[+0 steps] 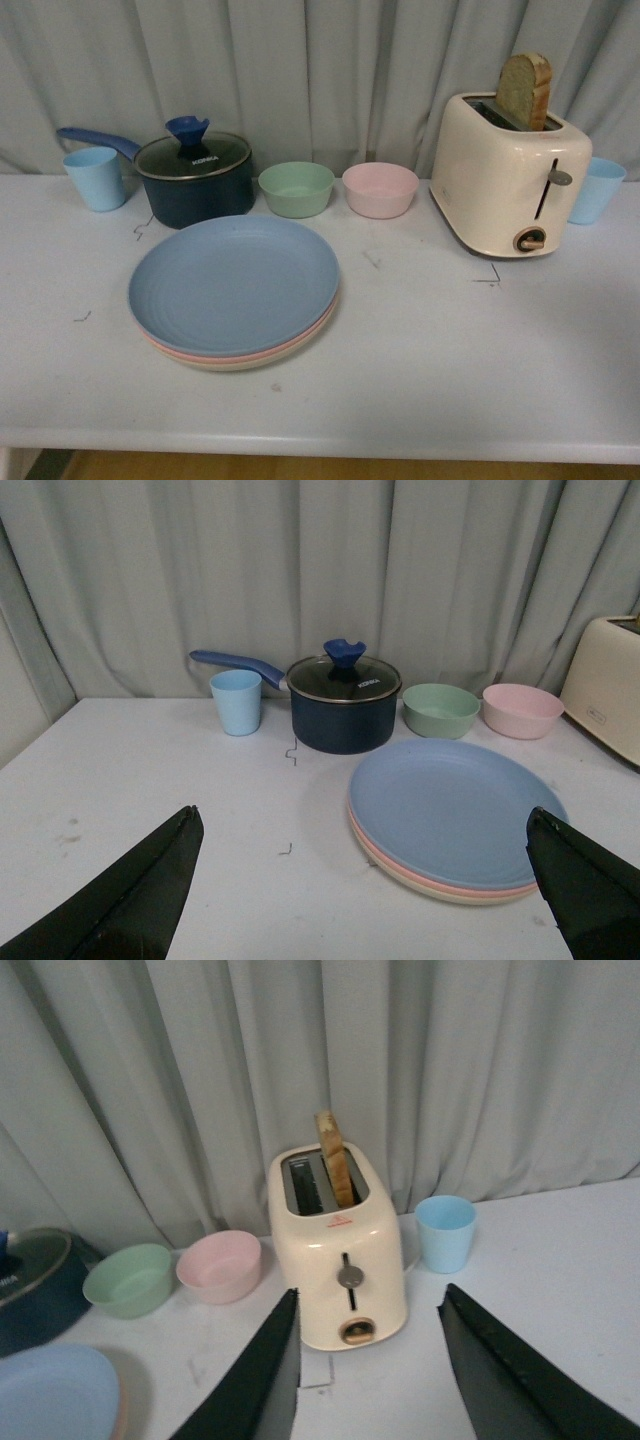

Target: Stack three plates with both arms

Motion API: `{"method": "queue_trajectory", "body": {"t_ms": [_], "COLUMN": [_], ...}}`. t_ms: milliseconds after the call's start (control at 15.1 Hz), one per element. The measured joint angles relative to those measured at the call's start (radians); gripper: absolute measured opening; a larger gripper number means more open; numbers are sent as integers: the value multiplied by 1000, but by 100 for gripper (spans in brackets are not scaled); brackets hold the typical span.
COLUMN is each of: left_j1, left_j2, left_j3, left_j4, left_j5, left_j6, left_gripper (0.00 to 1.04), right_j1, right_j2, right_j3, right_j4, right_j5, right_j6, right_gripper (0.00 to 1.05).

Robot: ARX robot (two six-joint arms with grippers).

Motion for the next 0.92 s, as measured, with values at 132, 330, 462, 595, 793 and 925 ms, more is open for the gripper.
{"method": "queue_trajectory", "body": {"t_ms": [132,330,462,595,793,925], "left_j1": [0,0,0,0,0,0], "left_j2": [0,0,0,0,0,0], "left_j3": [0,0,0,0,0,0], "left_j4": [0,0,0,-1,0,0], "left_j5": [1,0,0,0,0,0], "left_j6": [0,0,0,0,0,0], "left_gripper": [98,98,98,98,98,98], "right_j1": [-184,-201,-201,-201,-201,-201], "right_j2": [-216,-404,-355,-409,-567,-653], "right_j3": [-133,-309,-443,-484,-484,-485], "right_j4": [-64,-23,149,79,-47,-121], "right_j5": [-195,-222,-222,-223,-223,-223], "right_j6": [-135,-173,-176,-177,-177,-177], "right_gripper": [25,2,2,2,2,2]}}
